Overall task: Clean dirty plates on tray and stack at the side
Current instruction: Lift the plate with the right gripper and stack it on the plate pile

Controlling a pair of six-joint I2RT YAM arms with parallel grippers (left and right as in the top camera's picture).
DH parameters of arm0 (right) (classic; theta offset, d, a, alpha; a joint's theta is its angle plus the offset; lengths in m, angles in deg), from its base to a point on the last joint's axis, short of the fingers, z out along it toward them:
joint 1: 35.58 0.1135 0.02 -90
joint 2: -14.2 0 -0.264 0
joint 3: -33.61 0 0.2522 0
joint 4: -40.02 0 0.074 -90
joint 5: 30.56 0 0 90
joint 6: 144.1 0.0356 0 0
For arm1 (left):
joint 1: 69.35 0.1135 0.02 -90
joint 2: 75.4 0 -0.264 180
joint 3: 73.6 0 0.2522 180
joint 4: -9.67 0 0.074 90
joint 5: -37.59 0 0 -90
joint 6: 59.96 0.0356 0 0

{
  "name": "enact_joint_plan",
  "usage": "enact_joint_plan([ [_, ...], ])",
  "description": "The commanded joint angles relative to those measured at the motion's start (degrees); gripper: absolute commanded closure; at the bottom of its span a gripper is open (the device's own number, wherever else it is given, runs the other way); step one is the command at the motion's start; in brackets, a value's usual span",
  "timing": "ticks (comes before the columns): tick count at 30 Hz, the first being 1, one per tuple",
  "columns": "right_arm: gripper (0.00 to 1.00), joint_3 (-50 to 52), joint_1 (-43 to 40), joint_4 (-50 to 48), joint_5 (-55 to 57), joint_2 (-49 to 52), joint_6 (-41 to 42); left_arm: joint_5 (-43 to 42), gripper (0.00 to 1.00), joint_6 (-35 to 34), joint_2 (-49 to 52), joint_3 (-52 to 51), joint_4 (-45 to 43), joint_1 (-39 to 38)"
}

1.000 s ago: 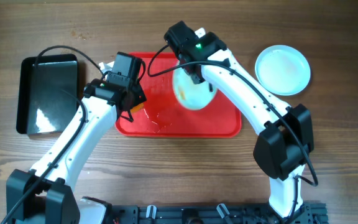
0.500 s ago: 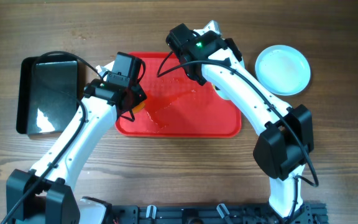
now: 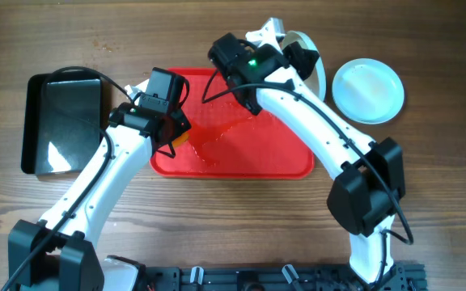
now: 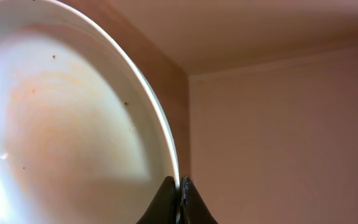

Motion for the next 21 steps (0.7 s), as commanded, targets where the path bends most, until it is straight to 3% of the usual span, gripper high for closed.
enact_joint_plan([
  [1, 0.96, -1.53, 1.68, -0.5, 4.66, 0.31, 0.09, -0.28, 0.96, -1.14, 0.2, 0.07, -0.02, 0.04],
  [17, 0.96, -1.53, 3.08, -1.49, -7.67, -0.94, 2.71, -0.26, 0.96, -0.94, 0.2, 0.04, -0.17, 0.04],
  [20, 0.96, -1.53, 3.08, -2.08, -14.71, -2.47, -3.96, -0.28, 0.96, -0.96, 0.22, 0.07, -0.37, 0.04],
  [21, 0.96, -1.53, 3.08, -1.79, -13.22, -2.99, -2.03, -0.28, 0.96, -0.96, 0.22, 0.07, -0.39, 0.04],
])
